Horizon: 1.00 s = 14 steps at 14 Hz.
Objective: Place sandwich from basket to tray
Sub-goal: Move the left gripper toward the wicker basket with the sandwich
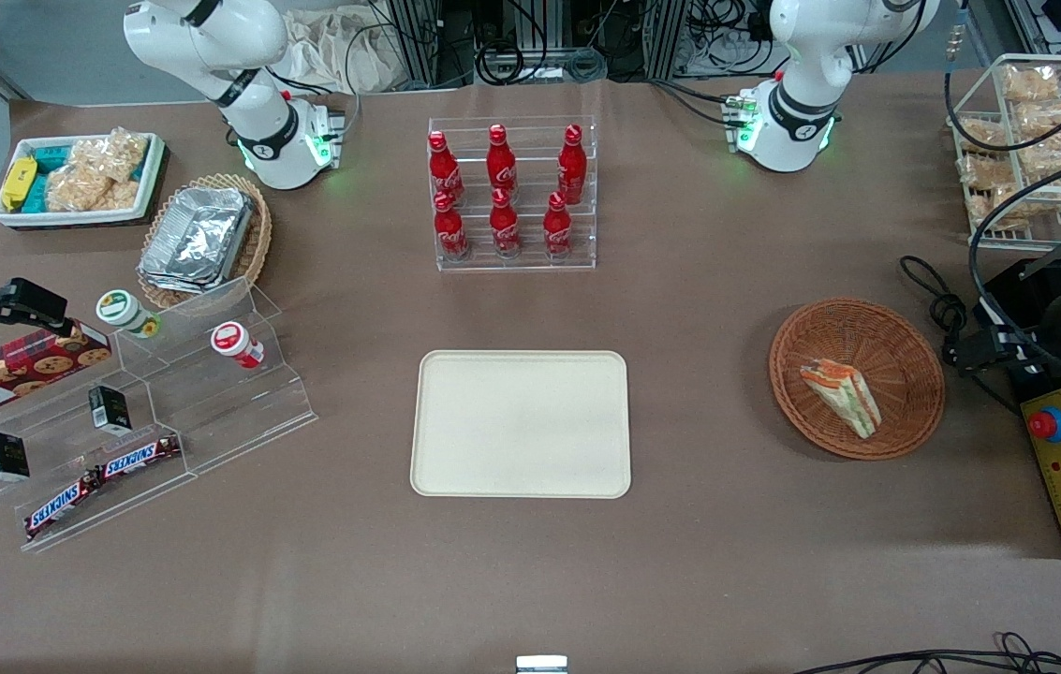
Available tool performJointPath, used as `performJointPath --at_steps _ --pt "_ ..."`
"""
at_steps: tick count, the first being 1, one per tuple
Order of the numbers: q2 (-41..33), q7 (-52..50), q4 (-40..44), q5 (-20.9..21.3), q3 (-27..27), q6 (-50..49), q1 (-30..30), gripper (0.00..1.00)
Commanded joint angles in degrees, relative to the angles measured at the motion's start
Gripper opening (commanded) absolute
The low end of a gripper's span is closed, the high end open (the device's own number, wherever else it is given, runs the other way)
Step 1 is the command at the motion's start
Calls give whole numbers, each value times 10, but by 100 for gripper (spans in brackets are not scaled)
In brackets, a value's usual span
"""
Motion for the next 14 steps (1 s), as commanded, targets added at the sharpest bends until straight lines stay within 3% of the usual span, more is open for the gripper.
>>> performJointPath --at_steps 1,6,11,14 --pt "9 10 17 0 0 -2 1 99" --pt "10 5 -3 -3 0 -2 -1 99" --pt "10 -2 -124 4 5 32 5 99" --pt "6 -90 -203 2 6 107 7 99"
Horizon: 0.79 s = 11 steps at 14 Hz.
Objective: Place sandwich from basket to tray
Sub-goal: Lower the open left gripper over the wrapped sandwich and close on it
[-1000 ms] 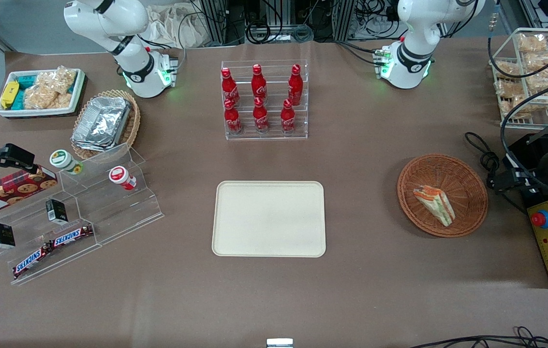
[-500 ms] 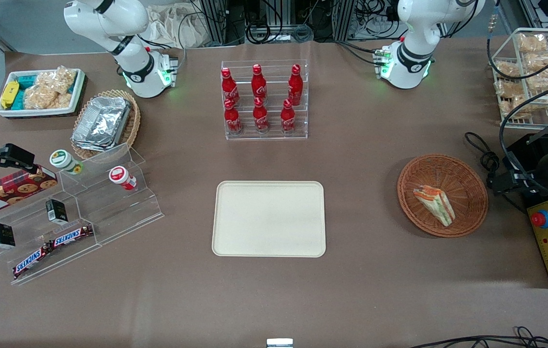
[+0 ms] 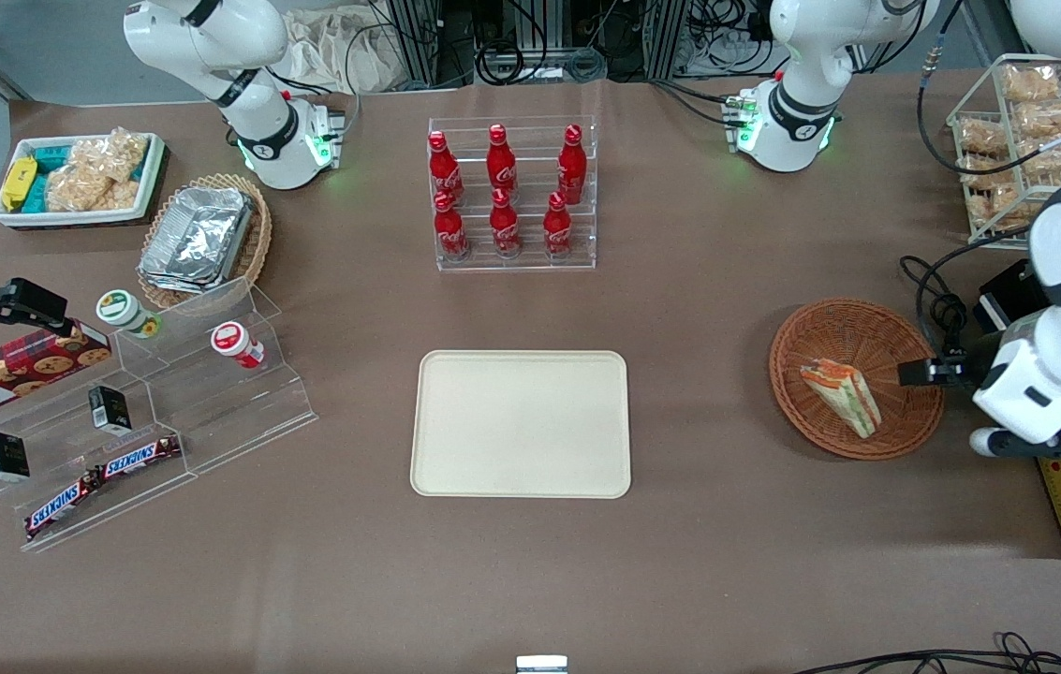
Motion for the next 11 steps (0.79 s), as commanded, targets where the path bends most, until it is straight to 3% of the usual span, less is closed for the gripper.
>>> performJointPath --at_steps 1,6,11 --pt "-20 -67 -81 1 -3 67 4 99" --pt "-5 -198 -191 3 -2 215 6 99" --pt "32 -235 -242 11 -2 299 10 98"
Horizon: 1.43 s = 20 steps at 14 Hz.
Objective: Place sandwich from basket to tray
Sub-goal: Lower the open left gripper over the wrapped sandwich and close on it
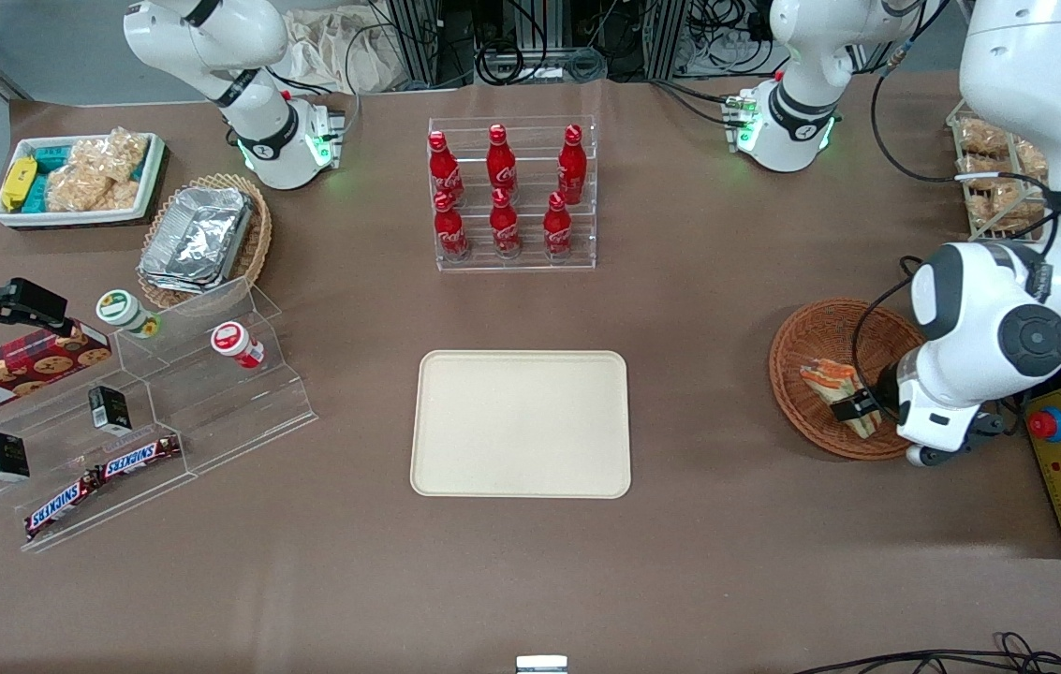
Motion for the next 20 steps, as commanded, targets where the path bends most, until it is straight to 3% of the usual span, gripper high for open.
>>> performJointPath --at_steps 1,3,6,8,11,14,17,20 --pt "16 -21 -16 12 -3 34 9 98" --pt "21 -28 -30 19 -3 61 10 95" --pt "30 -42 -37 20 -3 72 13 73" --pt "29 -40 -39 23 -3 71 12 36" --pt "14 -37 -30 28 -4 38 10 3" --pt "-17 -33 48 27 -11 -127 6 0" --pt "-16 -34 213 16 -38 -314 8 0" --pt "-6 -27 349 -39 -41 -405 6 0"
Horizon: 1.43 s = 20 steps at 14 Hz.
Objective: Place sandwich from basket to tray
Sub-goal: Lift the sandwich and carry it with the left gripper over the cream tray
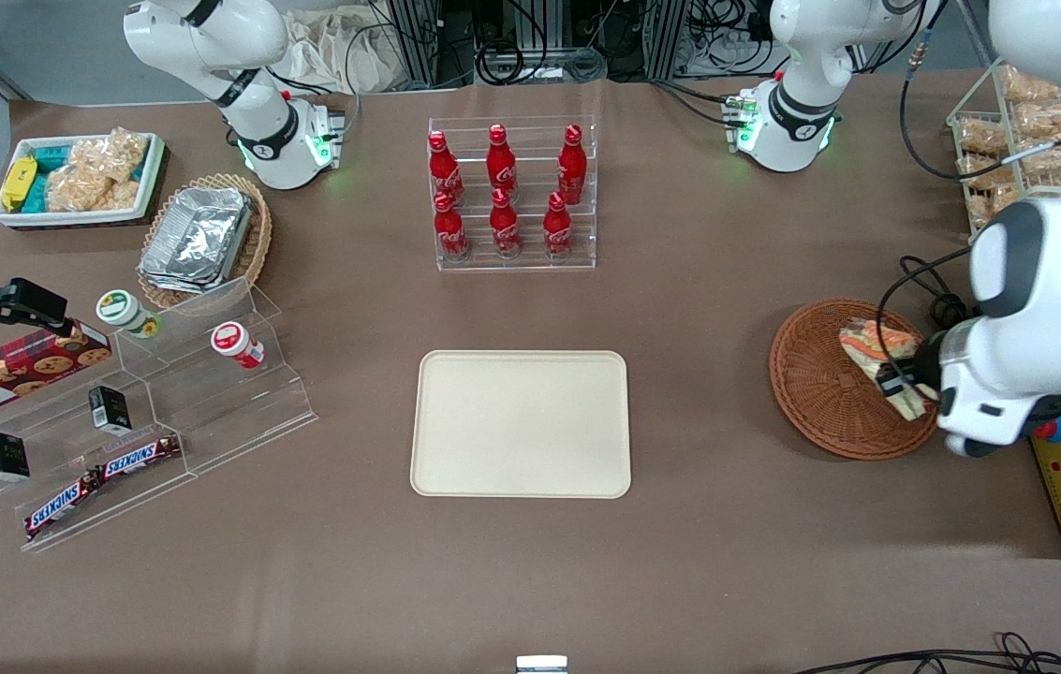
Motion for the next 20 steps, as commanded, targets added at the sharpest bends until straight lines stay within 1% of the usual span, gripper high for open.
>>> performJointPath --at_steps 1,4,6,7,9,10,11,12,15,20 --pt "26 13 107 -33 -6 -48 0 0" --pt "25 34 110 -33 -34 -41 -1 0" --pt "36 34 102 -26 -67 -28 -10 0" --pt "52 34 102 -12 -72 -18 -31 0" --pt "76 34 98 20 -71 8 -97 0" --pt "88 34 90 31 -71 36 -125 0" --pt "104 33 86 40 -71 69 -151 3" --pt "126 29 86 42 -71 96 -173 5" --pt "177 23 86 40 -71 167 -213 4" --pt "261 18 86 40 -70 282 -249 4"
